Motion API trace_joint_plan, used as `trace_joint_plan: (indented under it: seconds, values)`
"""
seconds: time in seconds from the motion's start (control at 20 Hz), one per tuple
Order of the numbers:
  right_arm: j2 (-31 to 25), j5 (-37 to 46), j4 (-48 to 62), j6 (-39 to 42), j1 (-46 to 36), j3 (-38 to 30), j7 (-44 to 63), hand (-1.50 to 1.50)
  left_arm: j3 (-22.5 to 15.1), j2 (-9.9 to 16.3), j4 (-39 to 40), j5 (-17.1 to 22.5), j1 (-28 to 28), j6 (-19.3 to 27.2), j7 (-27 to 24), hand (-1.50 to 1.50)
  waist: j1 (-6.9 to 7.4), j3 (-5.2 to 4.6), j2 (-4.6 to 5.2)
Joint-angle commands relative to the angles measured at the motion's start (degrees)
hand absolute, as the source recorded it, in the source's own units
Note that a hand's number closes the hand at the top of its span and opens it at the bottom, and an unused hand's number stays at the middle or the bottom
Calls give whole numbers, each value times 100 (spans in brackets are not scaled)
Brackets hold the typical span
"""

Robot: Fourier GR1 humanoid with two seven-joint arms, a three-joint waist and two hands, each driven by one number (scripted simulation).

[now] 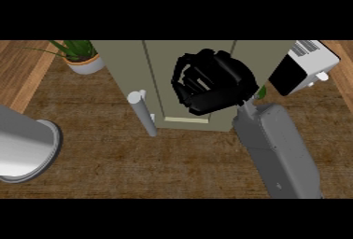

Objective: Pick up the bottled water, place it into the cabinet and close the cabinet

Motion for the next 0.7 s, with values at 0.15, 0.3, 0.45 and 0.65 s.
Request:
trace_joint_plan:
  seconds: [0.15,0.3,0.45,0.65]
  values:
    - [192,343,1449,-24,-1060,-292,-342,150,28,-24,360,49,-266,-250,225,-150,123,-39,136]
    - [208,73,1517,265,-984,-374,-321,150,151,69,-105,245,-227,107,423,-150,99,-31,148]
    - [253,-231,1311,163,-1066,-205,-177,150,244,101,-250,521,31,-94,500,-150,181,-31,119]
    - [250,-235,1333,249,-1246,-307,-113,150,196,128,-137,499,-192,37,562,-150,193,-35,142]
